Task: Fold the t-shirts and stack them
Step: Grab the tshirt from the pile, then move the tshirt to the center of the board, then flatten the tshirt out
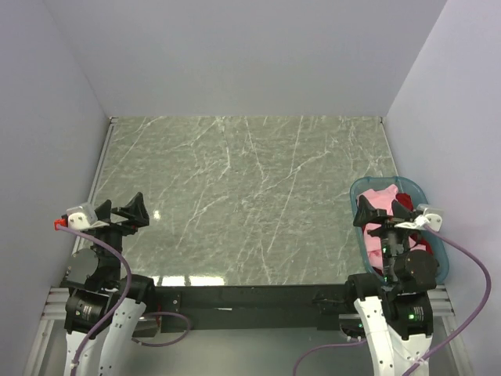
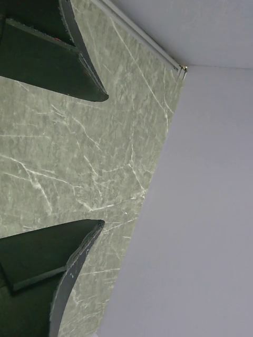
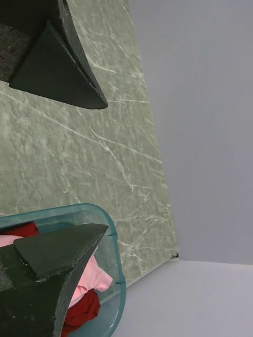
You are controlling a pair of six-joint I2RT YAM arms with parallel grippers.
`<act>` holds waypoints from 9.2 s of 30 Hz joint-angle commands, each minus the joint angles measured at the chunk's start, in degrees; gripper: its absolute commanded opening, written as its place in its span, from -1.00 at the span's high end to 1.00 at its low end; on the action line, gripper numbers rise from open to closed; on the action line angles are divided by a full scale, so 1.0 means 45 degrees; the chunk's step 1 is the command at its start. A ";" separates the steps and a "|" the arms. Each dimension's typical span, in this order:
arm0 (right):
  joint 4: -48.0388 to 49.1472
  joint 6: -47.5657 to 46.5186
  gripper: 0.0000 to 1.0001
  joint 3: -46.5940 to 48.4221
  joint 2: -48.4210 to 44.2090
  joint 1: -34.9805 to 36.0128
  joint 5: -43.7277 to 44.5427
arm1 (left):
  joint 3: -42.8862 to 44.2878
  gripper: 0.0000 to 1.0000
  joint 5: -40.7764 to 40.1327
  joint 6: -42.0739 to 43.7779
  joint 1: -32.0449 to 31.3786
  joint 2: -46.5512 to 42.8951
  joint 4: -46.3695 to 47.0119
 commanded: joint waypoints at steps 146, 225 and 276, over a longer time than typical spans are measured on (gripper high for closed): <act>0.2536 0.1424 -0.23 0.4758 1.9752 0.4075 -0.3060 | 1.3863 -0.99 0.1567 0.0894 -0.1621 2.4599 -0.1887; 0.1521 0.2947 0.12 0.4621 1.9850 0.2923 -0.2201 | 1.2151 0.99 0.0469 -0.0080 -0.0100 1.7695 -0.2203; 0.2166 -0.1795 -0.12 0.6553 2.1391 0.2688 -0.5888 | 0.4960 0.99 -0.0234 -0.1076 0.1014 1.0210 -0.3277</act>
